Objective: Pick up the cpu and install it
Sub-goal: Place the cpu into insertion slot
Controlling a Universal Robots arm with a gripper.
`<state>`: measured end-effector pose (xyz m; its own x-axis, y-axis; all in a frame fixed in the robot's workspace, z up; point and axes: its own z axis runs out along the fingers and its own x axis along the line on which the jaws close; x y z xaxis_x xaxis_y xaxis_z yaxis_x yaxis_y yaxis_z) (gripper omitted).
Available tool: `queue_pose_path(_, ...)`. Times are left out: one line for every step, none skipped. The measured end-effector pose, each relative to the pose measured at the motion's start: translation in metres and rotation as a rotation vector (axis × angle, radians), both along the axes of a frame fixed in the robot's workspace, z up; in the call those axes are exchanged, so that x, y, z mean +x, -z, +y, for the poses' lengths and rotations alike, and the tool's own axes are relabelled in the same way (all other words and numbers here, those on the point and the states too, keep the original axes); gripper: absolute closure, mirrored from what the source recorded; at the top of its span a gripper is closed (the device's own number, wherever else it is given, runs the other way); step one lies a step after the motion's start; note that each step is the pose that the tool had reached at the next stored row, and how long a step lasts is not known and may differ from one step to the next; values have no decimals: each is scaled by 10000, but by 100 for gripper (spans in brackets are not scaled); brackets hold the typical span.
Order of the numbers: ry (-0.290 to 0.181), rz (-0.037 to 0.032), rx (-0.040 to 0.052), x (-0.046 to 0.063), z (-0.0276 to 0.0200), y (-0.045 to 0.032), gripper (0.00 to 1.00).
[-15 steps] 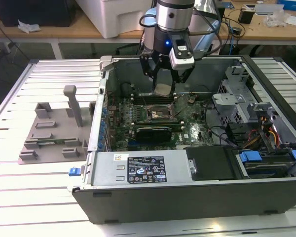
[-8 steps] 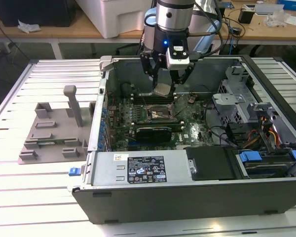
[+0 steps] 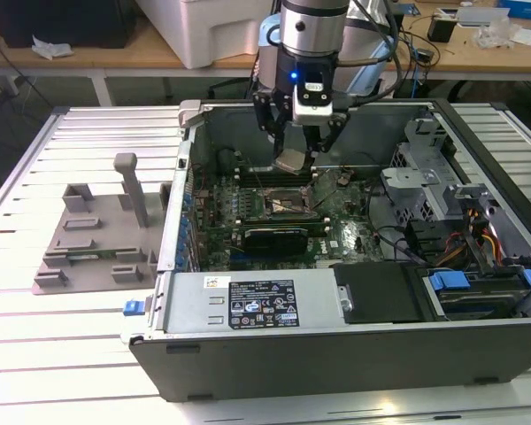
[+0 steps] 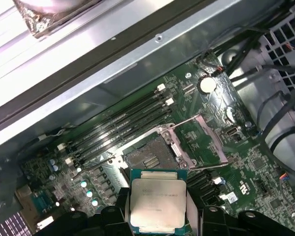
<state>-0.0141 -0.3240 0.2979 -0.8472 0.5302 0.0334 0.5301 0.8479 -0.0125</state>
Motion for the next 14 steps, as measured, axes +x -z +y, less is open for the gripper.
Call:
queue_pose_path(95, -1, 0, 0, 0, 0, 45)
queue_pose_path(198, -1, 0, 0, 0, 0, 45)
queue_pose_path(338, 0, 0, 0, 0, 0, 45)
queue_pose_path(440, 0, -1, 0, 0, 0, 45)
queue_pose_path(646, 0, -2, 0, 0, 0, 45)
queue_pose_path(774, 0, -3, 0, 0, 0, 45)
queue_pose_path(879, 0, -6, 0, 0, 0, 45)
queue_pose_path(1118, 0, -8, 0, 0, 0, 45)
queue_pose_path(1350, 0, -12, 0, 0, 0, 45)
queue_pose_path(1523, 0, -14, 0, 0, 0, 45)
queue_pose_path(1618, -1, -16, 0, 0, 0, 45)
queue_pose_path(1703, 0, -16, 0, 0, 0, 45)
queue_pose_path(1870, -1, -20, 0, 0, 0, 45)
queue_pose_path(2029, -1, -25, 0, 0, 0, 45)
